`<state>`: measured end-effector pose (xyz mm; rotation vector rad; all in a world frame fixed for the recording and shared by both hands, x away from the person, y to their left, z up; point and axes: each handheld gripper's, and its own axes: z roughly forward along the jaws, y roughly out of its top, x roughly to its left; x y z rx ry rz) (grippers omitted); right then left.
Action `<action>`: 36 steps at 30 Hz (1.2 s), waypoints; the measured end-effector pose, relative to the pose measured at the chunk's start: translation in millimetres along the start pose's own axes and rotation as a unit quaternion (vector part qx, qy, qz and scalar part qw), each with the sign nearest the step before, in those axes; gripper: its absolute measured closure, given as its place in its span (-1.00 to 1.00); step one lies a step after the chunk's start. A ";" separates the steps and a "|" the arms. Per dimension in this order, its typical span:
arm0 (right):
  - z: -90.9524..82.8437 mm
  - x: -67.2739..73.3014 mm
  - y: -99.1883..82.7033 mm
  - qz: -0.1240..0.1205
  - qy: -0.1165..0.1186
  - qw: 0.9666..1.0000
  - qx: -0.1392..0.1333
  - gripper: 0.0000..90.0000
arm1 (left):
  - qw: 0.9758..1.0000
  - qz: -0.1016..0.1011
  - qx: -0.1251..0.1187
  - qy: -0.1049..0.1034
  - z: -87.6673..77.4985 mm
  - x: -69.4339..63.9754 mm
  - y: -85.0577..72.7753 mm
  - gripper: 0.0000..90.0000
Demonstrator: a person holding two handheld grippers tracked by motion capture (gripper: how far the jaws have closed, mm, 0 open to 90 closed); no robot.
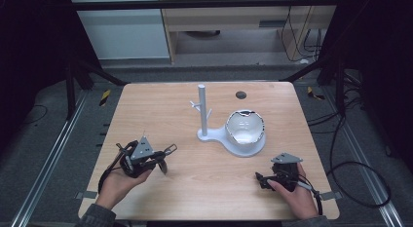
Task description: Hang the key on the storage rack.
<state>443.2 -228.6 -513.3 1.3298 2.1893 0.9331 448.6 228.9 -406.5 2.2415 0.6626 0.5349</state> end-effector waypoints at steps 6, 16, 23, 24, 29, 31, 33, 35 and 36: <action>0.0 0.0 0.0 -0.001 0.000 1.000 0.000 -0.99 | 1.000 -0.015 -0.023 0.008 -3.3 -3.5 2.6 0.80; 0.5 0.4 0.5 0.003 -0.002 1.000 0.001 -0.99 | 0.999 -0.027 -0.032 0.021 4.8 -4.8 6.4 0.80; 0.5 0.9 0.7 0.005 -0.005 1.000 0.001 -0.99 | 0.997 -0.042 -0.035 0.057 10.6 -7.7 17.5 0.80; 0.5 1.1 0.7 0.006 -0.006 1.000 0.001 -0.99 | 0.997 -0.042 -0.035 0.057 10.6 -7.7 17.5 0.80; 0.4 1.3 0.6 0.006 -0.008 1.000 0.001 -0.99 | 0.993 -0.062 -0.068 0.075 6.3 -2.3 25.0 0.80; 0.4 1.3 0.6 0.006 -0.008 1.000 0.001 -0.99 | 0.992 -0.064 -0.075 0.079 4.3 -0.7 27.6 0.80; 0.4 1.4 0.6 0.007 -0.008 1.000 0.001 -0.99 | 0.992 -0.063 -0.079 0.079 2.8 0.2 30.7 0.80; 0.4 1.4 0.6 0.007 -0.008 1.000 0.001 -0.99 | 0.991 -0.056 -0.084 0.083 2.1 1.0 33.5 0.80; 0.4 1.4 0.6 0.007 -0.008 1.000 0.001 -0.99 | 0.991 -0.056 -0.084 0.083 2.1 1.0 33.5 0.80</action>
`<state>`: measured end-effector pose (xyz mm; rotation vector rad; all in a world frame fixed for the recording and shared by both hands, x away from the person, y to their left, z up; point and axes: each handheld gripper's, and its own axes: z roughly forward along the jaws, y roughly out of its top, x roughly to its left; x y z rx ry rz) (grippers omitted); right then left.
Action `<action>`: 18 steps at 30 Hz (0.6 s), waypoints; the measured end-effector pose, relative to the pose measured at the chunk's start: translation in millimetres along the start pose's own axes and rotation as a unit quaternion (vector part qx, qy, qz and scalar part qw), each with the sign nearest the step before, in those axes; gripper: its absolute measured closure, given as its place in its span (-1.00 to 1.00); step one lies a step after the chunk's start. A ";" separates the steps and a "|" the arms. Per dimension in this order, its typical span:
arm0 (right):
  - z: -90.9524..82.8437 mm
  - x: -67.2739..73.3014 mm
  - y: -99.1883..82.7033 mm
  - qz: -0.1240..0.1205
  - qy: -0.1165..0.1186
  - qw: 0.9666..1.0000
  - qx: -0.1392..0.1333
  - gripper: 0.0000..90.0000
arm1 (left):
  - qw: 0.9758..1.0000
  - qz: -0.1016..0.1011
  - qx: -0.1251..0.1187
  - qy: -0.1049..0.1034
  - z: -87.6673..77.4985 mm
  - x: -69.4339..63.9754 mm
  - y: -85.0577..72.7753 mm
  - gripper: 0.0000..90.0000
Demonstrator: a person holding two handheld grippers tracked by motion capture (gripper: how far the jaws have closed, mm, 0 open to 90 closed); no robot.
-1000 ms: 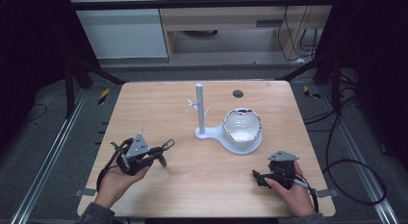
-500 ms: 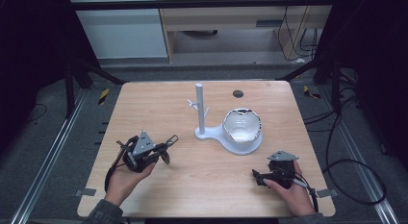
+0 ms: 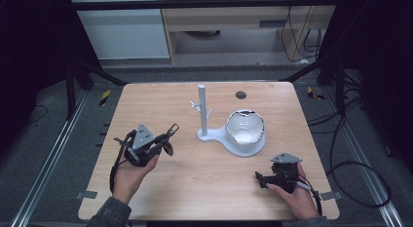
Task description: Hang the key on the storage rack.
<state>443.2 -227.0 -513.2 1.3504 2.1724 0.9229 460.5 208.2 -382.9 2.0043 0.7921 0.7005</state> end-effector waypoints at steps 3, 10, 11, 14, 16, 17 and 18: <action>0.0 0.0 0.0 0.000 0.000 1.000 0.000 -0.99 | 1.000 -0.008 0.000 -0.003 0.4 0.6 3.6 0.80; 1.2 -0.3 0.6 -0.001 -0.004 1.000 -0.001 -0.99 | 1.000 0.003 0.000 0.000 2.8 5.7 18.5 0.81; 1.2 -0.3 0.6 -0.001 -0.004 1.000 -0.001 -0.99 | 1.000 0.003 0.000 0.001 4.0 6.5 20.9 0.81; 1.2 -0.3 0.6 -0.001 -0.004 1.000 -0.001 -0.99 | 1.000 -0.009 0.000 0.000 7.5 8.7 24.1 0.81; 1.1 -0.2 0.6 0.000 -0.004 1.000 -0.001 -0.99 | 1.000 -0.015 -0.006 0.008 13.1 11.7 27.5 0.81; 1.2 -0.2 0.7 0.000 -0.005 1.000 -0.001 -0.99 | 1.000 -0.028 -0.009 0.009 15.8 12.9 28.7 0.81; 0.9 0.3 0.9 0.005 -0.003 1.000 0.000 -0.99 | 0.999 -0.032 -0.013 0.010 18.5 14.5 30.3 0.81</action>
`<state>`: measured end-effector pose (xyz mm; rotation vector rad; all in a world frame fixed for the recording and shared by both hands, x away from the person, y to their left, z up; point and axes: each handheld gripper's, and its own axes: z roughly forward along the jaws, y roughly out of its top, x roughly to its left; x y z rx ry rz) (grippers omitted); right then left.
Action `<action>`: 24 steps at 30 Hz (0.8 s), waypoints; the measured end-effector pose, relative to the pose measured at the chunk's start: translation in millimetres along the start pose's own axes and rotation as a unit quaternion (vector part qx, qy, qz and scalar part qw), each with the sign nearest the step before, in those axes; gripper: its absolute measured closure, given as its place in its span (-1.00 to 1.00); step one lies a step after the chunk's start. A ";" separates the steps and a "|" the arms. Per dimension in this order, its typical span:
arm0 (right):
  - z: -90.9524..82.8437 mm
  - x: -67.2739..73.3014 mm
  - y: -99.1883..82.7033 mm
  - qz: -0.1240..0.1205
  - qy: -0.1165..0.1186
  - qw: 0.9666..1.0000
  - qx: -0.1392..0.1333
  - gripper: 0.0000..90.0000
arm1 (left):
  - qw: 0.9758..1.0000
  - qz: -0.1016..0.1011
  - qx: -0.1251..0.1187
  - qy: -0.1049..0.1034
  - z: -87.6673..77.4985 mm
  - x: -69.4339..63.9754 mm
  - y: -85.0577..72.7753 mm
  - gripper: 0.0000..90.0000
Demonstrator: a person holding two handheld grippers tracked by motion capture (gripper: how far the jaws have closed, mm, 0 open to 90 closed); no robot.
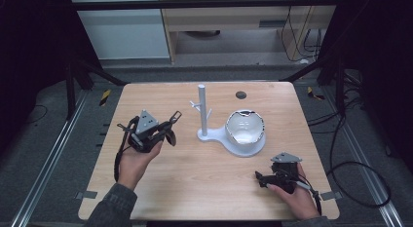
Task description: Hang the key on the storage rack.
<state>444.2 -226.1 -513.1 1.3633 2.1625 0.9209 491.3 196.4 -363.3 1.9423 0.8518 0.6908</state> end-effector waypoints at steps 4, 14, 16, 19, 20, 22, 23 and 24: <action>0.0 0.0 0.0 0.000 0.000 1.000 0.000 -0.99 | 1.000 0.001 -0.002 0.007 7.8 3.5 4.9 0.81; 0.0 0.1 0.0 0.000 0.000 1.000 0.000 -0.99 | 1.000 -0.008 -0.017 0.011 3.6 5.3 11.3 0.81; 0.0 0.0 0.1 0.000 0.000 1.000 0.000 -0.99 | 1.000 -0.007 -0.021 0.010 1.7 4.2 13.3 0.81; 0.3 -0.3 0.2 -0.001 0.001 1.000 0.000 -0.99 | 0.999 -0.008 -0.030 0.010 -1.1 4.6 16.9 0.81; 0.3 -0.2 0.3 -0.001 0.001 1.000 0.000 -0.99 | 0.999 -0.009 -0.031 0.011 -1.8 4.9 17.7 0.81; 0.5 -0.1 0.4 0.000 0.002 1.000 0.000 -0.99 | 0.999 -0.012 -0.037 0.011 -3.9 4.6 19.8 0.81; 0.6 0.0 0.5 0.000 0.002 1.000 0.000 -0.99 | 0.999 -0.012 -0.037 0.011 -4.6 4.3 20.7 0.81; 0.6 0.1 0.5 0.001 0.002 1.000 0.001 -0.99 | 0.999 -0.010 -0.039 0.011 -5.2 3.9 21.9 0.81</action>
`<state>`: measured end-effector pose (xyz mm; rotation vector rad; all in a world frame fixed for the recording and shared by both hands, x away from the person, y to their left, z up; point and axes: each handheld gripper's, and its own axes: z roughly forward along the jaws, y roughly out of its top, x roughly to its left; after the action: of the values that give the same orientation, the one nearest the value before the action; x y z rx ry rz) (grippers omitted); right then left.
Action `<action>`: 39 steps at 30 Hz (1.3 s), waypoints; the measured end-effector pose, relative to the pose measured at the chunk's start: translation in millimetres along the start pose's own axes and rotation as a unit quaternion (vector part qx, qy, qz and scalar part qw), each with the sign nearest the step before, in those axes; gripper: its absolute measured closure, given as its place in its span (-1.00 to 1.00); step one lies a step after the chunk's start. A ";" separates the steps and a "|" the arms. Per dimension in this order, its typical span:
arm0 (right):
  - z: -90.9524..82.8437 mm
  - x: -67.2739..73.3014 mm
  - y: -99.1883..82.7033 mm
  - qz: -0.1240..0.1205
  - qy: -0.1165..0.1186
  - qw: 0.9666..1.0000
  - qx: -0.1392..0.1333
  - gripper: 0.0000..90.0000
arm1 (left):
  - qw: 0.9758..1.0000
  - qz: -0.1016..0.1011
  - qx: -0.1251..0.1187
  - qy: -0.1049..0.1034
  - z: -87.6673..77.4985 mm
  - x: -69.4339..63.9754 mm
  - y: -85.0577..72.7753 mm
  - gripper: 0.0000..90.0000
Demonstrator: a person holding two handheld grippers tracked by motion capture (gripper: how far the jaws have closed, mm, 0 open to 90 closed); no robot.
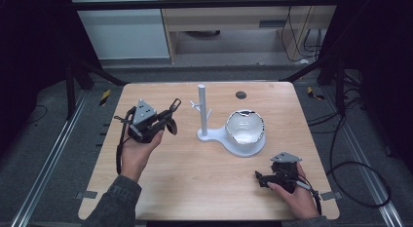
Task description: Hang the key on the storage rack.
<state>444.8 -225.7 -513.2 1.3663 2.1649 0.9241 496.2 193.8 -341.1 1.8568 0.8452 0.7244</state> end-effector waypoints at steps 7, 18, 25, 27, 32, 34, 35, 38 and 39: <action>-0.1 0.0 0.1 0.000 0.000 1.000 0.000 -0.99 | 1.000 0.011 -0.008 -0.003 2.3 -3.8 9.1 0.81; 0.8 -0.2 0.6 -0.003 -0.002 1.000 -0.001 -0.99 | 1.000 0.016 -0.012 -0.018 7.9 -16.6 13.5 0.81; 0.7 0.0 0.5 -0.002 -0.002 1.000 -0.001 -0.99 | 1.000 0.011 -0.006 -0.026 13.5 -22.9 11.2 0.81; 0.9 -0.2 0.7 -0.004 -0.003 1.000 -0.002 -0.99 | 1.000 0.012 -0.006 -0.028 13.7 -24.0 11.1 0.81; 1.1 0.1 0.8 -0.002 -0.003 1.000 -0.001 -0.99 | 0.999 0.012 -0.003 -0.029 16.9 -25.1 8.0 0.81; 1.1 0.2 0.8 -0.002 -0.003 1.000 -0.001 -0.99 | 1.000 0.009 -0.003 -0.030 18.8 -26.3 6.0 0.81; 1.0 0.2 0.8 -0.002 -0.003 1.000 -0.001 -0.99 | 0.999 0.008 -0.001 -0.032 19.8 -27.0 5.3 0.81; 0.9 0.5 0.7 -0.001 -0.003 1.000 -0.001 -0.99 | 0.999 0.007 0.000 -0.034 22.0 -28.3 4.7 0.81; 0.9 0.5 0.7 -0.001 -0.003 1.000 -0.001 -0.99 | 0.999 0.008 0.001 -0.033 22.5 -28.5 4.8 0.81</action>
<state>445.7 -224.8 -513.3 1.3633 2.1591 0.9199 498.0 158.0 -348.9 1.8807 0.7892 0.6681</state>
